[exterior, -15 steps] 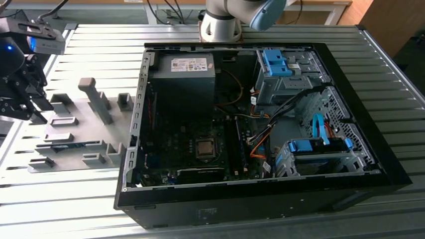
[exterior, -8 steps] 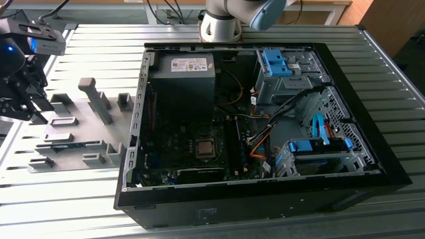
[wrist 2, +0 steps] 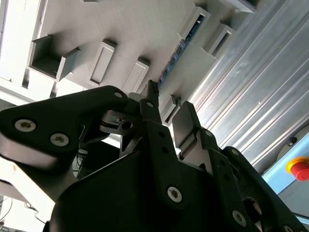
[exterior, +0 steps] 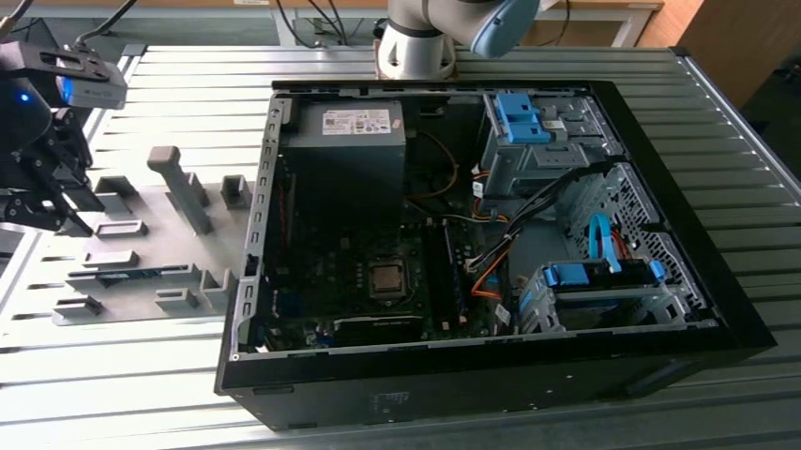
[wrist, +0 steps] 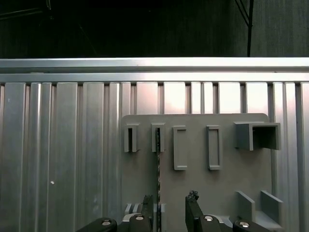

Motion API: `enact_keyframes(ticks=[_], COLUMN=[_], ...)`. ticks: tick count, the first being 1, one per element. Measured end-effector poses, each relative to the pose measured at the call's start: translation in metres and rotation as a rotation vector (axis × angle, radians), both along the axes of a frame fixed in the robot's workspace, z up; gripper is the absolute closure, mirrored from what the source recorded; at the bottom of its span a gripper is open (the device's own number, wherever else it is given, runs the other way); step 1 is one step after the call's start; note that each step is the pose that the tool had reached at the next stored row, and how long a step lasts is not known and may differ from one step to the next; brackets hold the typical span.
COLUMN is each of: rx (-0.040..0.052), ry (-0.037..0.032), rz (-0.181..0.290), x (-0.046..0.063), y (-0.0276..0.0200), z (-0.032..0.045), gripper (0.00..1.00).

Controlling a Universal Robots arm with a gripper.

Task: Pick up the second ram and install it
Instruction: 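Pick up the second ram and move it above second insertion slot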

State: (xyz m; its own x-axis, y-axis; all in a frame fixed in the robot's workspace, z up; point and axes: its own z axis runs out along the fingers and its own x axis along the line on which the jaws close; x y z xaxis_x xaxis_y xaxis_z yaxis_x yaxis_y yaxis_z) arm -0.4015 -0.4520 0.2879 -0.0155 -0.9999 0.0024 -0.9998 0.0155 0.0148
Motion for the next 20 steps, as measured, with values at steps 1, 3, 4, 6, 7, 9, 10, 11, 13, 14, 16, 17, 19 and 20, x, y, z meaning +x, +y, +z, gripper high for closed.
enact_keyframes(ticks=[1, 3, 4, 6, 7, 9, 10, 11, 13, 14, 16, 17, 19, 20], rx=[0.0001, 0.0, 0.0, -0.0001, -0.0001, -0.0002, 0.0, 0.0, 0.0, 0.0002, 0.0002, 0.0, 0.0, 0.0], ry=[-0.0001, -0.0001, -0.0001, 0.0001, 0.0002, 0.0002, -0.0001, -0.0001, -0.0001, -0.0003, -0.002, -0.0038, -0.009, -0.0115], rz=[0.0, 0.0, 0.0, 0.0, 0.0, 0.0, 0.0, 0.0, 0.0, 0.0, 0.0, 0.0, 0.0, 0.0], x=[0.0, 0.0, 0.0, 0.0, 0.0, 0.0, 0.0, 0.0, 0.0, 0.0, 0.0, 0.0, 0.0, 0.0], y=[0.0, 0.0, 0.0, 0.0, 0.0, 0.0, 0.0, 0.0, 0.0, 0.0, -0.0001, -0.0001, -0.0001, -0.0002], z=[-0.0007, -0.0022, -0.0028, -0.0038, -0.0039, -0.004, -0.0041, -0.0042, -0.0042, -0.0046, -0.0066, -0.0078, -0.0108, -0.0121], gripper=[0.6, 0.6, 0.6, 0.6, 0.6, 0.6, 0.6, 0.6, 0.6, 0.6, 0.6, 0.6, 0.6, 0.6])
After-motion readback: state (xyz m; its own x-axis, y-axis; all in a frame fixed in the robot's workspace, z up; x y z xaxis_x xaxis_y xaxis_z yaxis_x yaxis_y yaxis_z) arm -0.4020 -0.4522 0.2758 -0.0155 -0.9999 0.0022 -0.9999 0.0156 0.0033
